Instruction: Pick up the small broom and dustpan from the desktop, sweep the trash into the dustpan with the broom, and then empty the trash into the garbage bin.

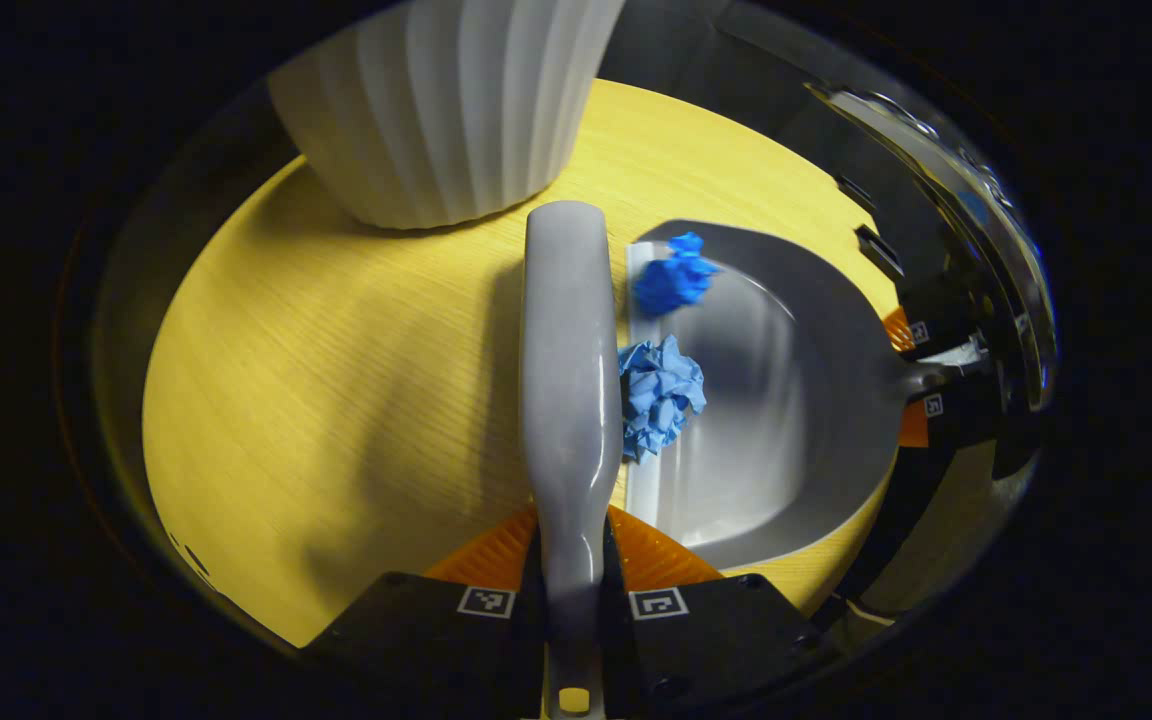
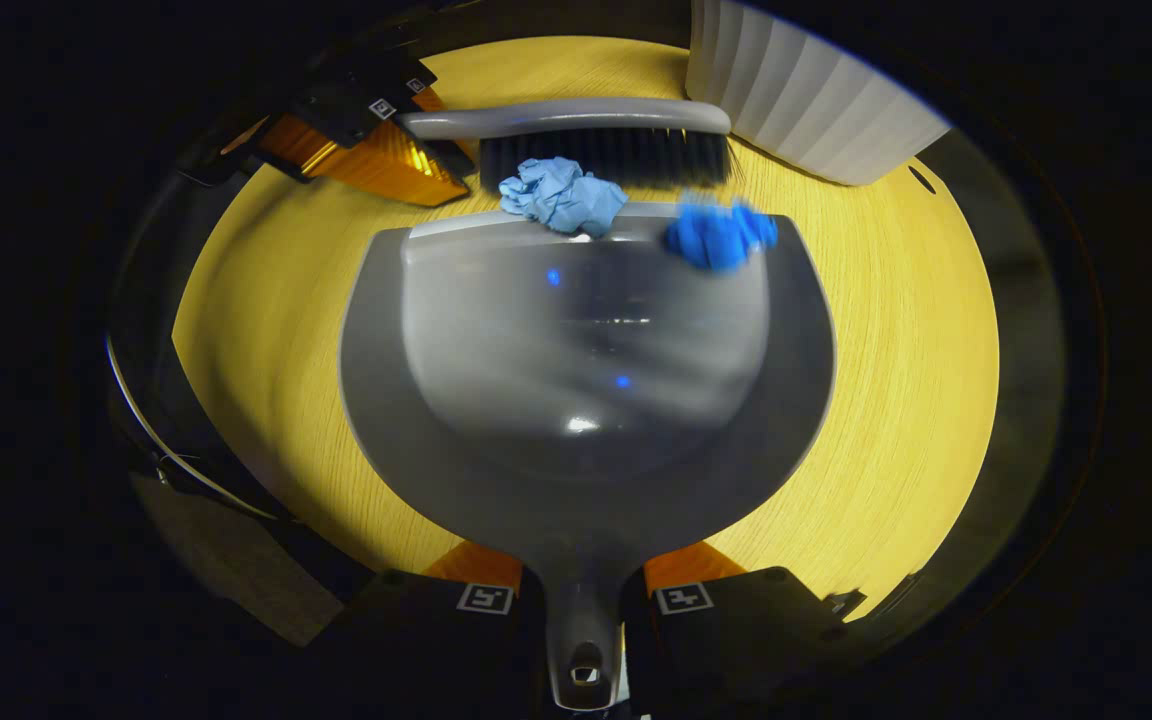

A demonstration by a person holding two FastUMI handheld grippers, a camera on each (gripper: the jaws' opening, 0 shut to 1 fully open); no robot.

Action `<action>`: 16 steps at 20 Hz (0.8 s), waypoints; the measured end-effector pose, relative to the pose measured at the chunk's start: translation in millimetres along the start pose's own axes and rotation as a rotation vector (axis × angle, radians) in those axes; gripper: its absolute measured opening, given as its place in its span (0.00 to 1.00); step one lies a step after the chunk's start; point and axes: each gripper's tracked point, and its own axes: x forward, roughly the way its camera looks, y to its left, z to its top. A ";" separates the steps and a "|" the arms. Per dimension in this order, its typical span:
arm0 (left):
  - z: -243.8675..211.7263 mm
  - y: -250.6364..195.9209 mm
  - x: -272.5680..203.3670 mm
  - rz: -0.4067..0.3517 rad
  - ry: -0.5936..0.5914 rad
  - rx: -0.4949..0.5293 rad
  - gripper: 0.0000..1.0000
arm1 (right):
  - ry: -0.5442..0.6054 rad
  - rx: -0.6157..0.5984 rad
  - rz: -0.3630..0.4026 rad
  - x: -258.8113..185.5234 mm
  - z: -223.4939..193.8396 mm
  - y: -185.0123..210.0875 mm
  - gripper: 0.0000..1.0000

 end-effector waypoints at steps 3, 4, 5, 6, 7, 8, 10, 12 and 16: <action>-2.2 -17.6 -2.0 -0.086 -0.005 -0.001 0.27 | -0.018 -0.002 -0.006 -0.4 0.6 -0.4 0.37; -3.2 -21.1 -1.7 -0.096 -0.001 -0.031 0.27 | -0.031 0.002 -0.010 0.0 1.7 -0.5 0.37; -3.2 -23.9 -5.1 -0.097 -0.003 -0.062 0.27 | -0.047 0.009 -0.012 0.2 2.9 -0.8 0.37; -3.9 -23.3 -8.8 -0.092 -0.019 -0.087 0.30 | -0.065 0.017 -0.014 2.0 3.6 -1.2 0.37; -4.8 -20.6 -12.0 -0.079 -0.038 -0.114 0.27 | -0.084 0.030 -0.015 2.5 5.0 -1.4 0.36; -3.7 -18.0 -16.7 -0.066 -0.063 -0.150 0.30 | -0.103 0.041 -0.018 4.1 6.3 -1.4 0.37; -4.3 -12.3 -21.2 -0.027 -0.106 -0.223 0.27 | -0.118 0.066 -0.032 4.5 7.7 -2.7 0.36; -12.4 -1.8 -18.4 0.020 -0.123 -0.289 0.27 | -0.135 0.093 -0.026 5.8 6.0 -6.8 0.35; -41.9 12.4 -6.6 0.091 -0.135 -0.415 0.27 | -0.152 0.131 -0.040 7.6 8.7 -4.9 0.36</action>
